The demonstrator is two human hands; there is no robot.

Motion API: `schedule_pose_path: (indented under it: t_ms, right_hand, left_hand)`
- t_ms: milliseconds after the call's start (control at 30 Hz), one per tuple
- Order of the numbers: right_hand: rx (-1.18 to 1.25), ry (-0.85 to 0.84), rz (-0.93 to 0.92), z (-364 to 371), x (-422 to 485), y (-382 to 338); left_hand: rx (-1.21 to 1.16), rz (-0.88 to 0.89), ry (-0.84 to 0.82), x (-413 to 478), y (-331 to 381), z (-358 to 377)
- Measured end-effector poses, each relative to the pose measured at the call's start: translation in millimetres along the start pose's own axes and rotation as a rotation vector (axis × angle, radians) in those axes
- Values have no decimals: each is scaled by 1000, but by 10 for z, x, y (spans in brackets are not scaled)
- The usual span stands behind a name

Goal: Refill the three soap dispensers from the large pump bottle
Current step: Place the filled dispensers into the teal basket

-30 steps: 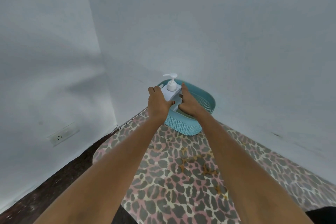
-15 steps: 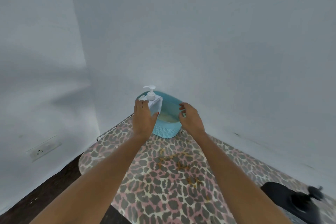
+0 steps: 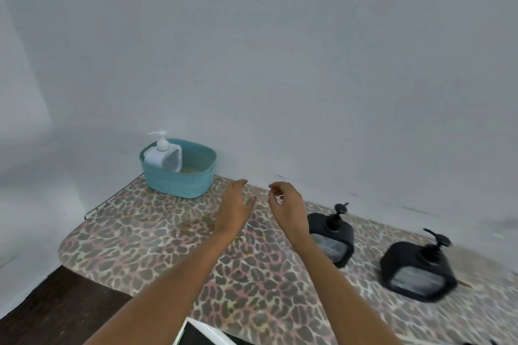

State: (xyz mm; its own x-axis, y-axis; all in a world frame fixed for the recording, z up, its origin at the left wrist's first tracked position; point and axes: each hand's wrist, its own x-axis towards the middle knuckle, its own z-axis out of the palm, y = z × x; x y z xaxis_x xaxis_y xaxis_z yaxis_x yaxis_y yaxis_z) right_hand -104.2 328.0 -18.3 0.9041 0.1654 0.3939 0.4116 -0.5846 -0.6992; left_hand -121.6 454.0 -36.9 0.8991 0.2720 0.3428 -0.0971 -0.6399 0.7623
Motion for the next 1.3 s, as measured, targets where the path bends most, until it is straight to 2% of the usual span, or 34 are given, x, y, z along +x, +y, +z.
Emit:
schedule_pose_path:
  t_ms: [367,533,633,733,967,1100,1300]
  right_hand:
    - [-23,282,179,-827,-736,667]
    - [-49,221,265,-935,-871,968]
    - [-68,185,312,-924,-882,1053]
    - [-72,209,359,-909,-877,1100]
    - [-9,256,440,-881,-909,1133]
    - [-5,253,416,-890,-843,1117]
    - [-2,221,309,-867,-497,874]
  left_hand:
    - [-123,109,-414,-406,540,715]
    - [-92,91,-528,-385,585,838]
    - [-128,96,-520,-360,576,864]
    - [-159,84,-485,-336,549,871]
    - [-211,12,-524,-293,553,888]
    - [-187,24,-523,-262,582,859]
    - [-155,24,-405,-41,587,583]
